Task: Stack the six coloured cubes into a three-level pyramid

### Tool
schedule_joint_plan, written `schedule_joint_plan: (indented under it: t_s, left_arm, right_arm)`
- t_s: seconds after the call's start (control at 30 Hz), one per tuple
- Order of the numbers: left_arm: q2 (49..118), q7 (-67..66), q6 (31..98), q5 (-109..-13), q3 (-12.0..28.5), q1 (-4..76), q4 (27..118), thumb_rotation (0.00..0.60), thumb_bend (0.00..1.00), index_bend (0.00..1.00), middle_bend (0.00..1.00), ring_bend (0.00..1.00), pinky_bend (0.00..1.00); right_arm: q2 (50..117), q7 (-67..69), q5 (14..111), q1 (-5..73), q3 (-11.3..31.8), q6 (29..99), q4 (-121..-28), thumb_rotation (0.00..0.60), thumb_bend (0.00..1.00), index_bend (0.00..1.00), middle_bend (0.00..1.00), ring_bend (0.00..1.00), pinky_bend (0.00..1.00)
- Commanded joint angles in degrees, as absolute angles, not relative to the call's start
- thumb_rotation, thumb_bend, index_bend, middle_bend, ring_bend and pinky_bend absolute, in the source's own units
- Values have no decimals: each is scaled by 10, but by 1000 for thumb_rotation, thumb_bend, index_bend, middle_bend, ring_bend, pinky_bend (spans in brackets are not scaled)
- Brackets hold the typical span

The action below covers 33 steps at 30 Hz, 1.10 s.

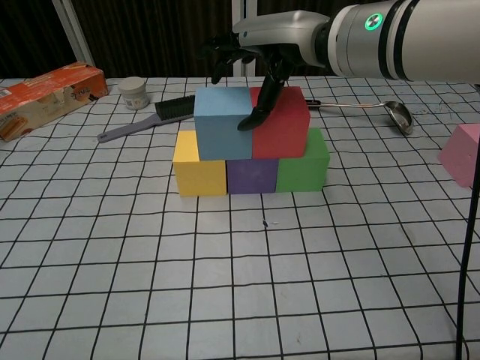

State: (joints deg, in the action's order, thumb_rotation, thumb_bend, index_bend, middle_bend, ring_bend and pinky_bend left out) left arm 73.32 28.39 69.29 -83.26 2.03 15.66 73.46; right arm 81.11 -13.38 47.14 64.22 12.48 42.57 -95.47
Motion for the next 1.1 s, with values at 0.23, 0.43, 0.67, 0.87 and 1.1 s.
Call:
schedule_joint_plan:
  t_s: [0.23,0.43,0.67,0.87,1.1]
  left_arm:
    - [731,286,694,-833,20,156,737,600,63,48,88,0,65]
    - [725,280,701,-835,23,157,748,600,63,48,88,0,65]
    - [720,257,706,-831,35,164,766,600,63,48,88,0,65]
    - [729,221,706,-819,47,171,784,600,63,48,88,0,65]
    - [739,188,699,-803,52,175,794,600,63,48,88,0,65]
  right_arm:
    - [791,-112,483,632,133,429,-978,600,62,0,100,0,0]
    - [754,-87,519,604,141,452,-1023,600,56,0,100,0,0]
    - [705,-66,543,557,134,490,-1046,600,59,0,100,0,0]
    - [682,-31,553,516,118,499,-1025,600,82,0,99,0,0]
    - [712,14,577,495,107,479,-973,600,86,0,86,0,0]
